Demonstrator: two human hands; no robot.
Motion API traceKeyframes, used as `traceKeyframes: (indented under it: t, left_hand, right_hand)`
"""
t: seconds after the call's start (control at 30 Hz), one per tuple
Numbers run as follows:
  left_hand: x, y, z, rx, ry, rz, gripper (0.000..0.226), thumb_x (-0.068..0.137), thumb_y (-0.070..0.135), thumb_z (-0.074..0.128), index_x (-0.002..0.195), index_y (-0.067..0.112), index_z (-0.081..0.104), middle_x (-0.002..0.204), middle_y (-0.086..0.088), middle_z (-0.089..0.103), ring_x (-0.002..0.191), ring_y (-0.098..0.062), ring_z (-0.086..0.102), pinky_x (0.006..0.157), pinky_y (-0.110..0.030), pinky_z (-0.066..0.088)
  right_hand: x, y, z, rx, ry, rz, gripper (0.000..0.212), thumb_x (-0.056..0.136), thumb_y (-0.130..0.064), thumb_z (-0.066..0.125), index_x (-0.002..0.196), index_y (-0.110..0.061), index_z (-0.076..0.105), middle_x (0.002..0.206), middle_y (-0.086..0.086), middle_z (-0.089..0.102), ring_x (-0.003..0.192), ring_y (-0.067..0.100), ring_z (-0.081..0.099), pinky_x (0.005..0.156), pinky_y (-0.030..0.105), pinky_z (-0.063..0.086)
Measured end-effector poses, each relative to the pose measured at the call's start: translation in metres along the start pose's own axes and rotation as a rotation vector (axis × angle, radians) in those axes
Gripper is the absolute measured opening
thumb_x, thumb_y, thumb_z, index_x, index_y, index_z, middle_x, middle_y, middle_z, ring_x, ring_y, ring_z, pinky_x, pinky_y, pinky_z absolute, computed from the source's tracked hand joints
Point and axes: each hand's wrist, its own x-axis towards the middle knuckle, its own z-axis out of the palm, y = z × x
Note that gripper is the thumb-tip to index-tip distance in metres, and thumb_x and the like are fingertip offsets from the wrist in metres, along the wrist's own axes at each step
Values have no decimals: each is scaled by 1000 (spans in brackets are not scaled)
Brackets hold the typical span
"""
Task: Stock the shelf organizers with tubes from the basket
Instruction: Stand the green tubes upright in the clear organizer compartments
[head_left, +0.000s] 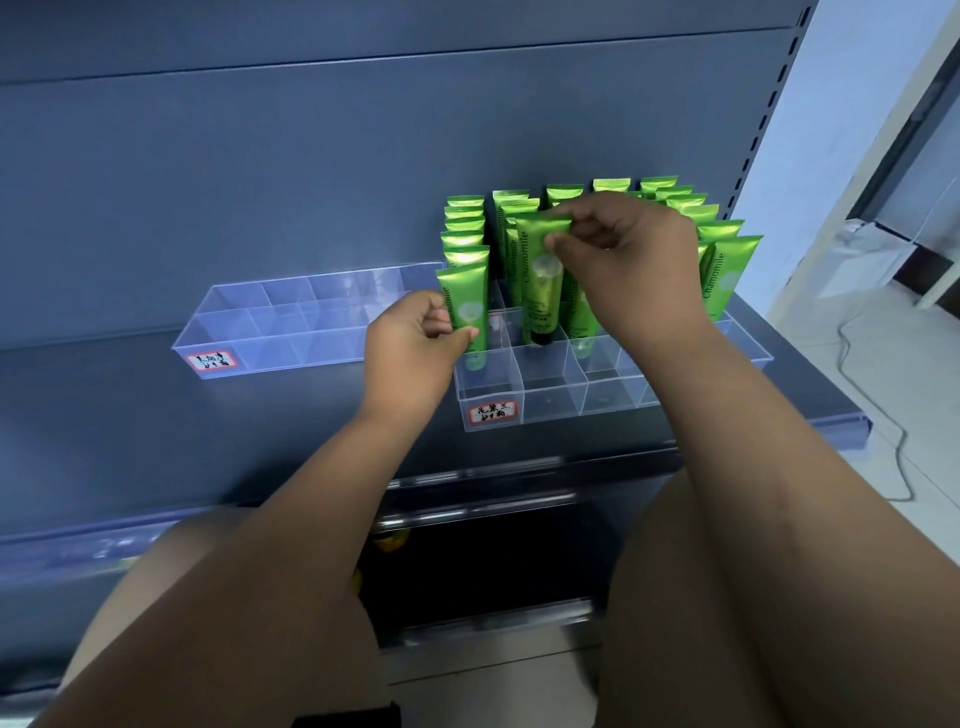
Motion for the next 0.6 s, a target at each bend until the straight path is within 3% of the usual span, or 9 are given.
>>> traceKeyframes:
  t: [0.13, 0.3, 0.4, 0.5, 0.6]
  left_hand:
    - [-1, -3, 0, 21, -2, 2, 30, 81, 10, 84, 87, 28, 60, 83, 7, 63, 79, -3, 62, 80, -15, 53]
    - [-2, -4, 1, 30, -5, 11, 27, 82, 11, 83, 97, 20, 61, 86, 9, 61, 81, -1, 61, 81, -15, 52]
    - [-1, -4, 1, 56, -4, 33, 29, 83, 12, 82, 98, 21, 59, 86, 10, 61, 82, 2, 60, 77, -9, 48]
    - [-1, -5, 1, 67, -4, 46, 29, 85, 14, 81, 98, 24, 58, 87, 13, 60, 86, -2, 60, 74, -3, 44]
    - [-1, -6, 1, 71, -10, 54, 26, 85, 15, 81, 98, 24, 59, 87, 16, 60, 88, -7, 62, 75, -5, 45]
  right_hand:
    - [-1, 1, -1, -27, 21, 4, 20, 85, -19, 76, 105, -19, 79, 80, -3, 71, 73, 9, 66, 70, 15, 49]
    - [-3, 2, 0, -92, -43, 11, 19, 84, -17, 78, 103, -19, 78, 74, -7, 67, 68, 9, 62, 70, 20, 51]
    - [-3, 4, 1, -145, -68, 22, 19, 84, -17, 77, 103, -21, 79, 73, -11, 64, 66, 5, 58, 66, 7, 43]
    - [-3, 5, 3, -202, -97, 2, 18, 86, -16, 74, 103, -19, 80, 82, -4, 71, 74, 10, 64, 71, 13, 45]
    - [-2, 7, 6, -255, -120, -13, 21, 87, -13, 71, 105, -16, 80, 91, 2, 76, 80, 14, 66, 70, 14, 41]
